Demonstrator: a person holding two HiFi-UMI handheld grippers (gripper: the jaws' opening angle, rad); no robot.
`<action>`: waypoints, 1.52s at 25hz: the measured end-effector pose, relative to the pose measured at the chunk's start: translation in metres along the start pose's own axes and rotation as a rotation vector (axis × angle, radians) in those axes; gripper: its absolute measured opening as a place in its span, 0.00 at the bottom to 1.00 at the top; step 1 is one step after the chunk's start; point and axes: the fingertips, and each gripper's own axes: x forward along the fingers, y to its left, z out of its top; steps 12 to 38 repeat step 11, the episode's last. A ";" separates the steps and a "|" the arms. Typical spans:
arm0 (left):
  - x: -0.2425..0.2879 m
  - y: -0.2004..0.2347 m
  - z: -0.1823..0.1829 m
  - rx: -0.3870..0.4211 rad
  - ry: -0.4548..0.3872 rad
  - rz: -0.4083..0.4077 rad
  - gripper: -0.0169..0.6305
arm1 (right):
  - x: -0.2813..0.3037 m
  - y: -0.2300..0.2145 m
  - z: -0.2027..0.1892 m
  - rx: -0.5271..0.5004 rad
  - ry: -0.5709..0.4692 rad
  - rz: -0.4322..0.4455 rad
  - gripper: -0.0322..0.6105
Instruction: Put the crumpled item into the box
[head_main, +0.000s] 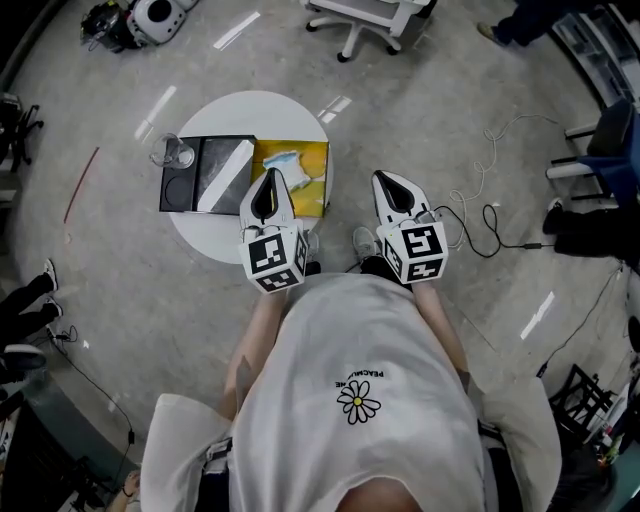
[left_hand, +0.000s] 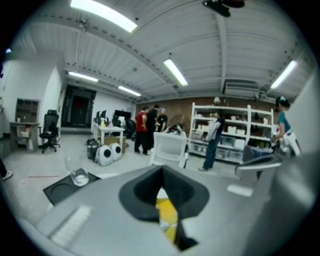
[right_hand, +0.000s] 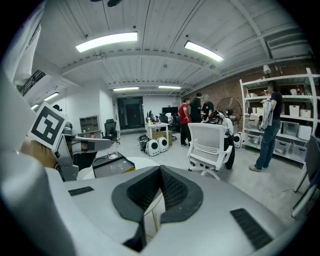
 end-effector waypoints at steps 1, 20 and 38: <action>0.000 -0.001 -0.001 0.012 0.005 -0.002 0.03 | 0.000 0.001 0.000 -0.002 0.000 0.002 0.05; 0.000 -0.008 -0.004 0.055 0.032 -0.031 0.03 | 0.000 0.004 0.002 -0.004 -0.006 0.001 0.05; 0.000 -0.008 -0.004 0.055 0.032 -0.031 0.03 | 0.000 0.004 0.002 -0.004 -0.006 0.001 0.05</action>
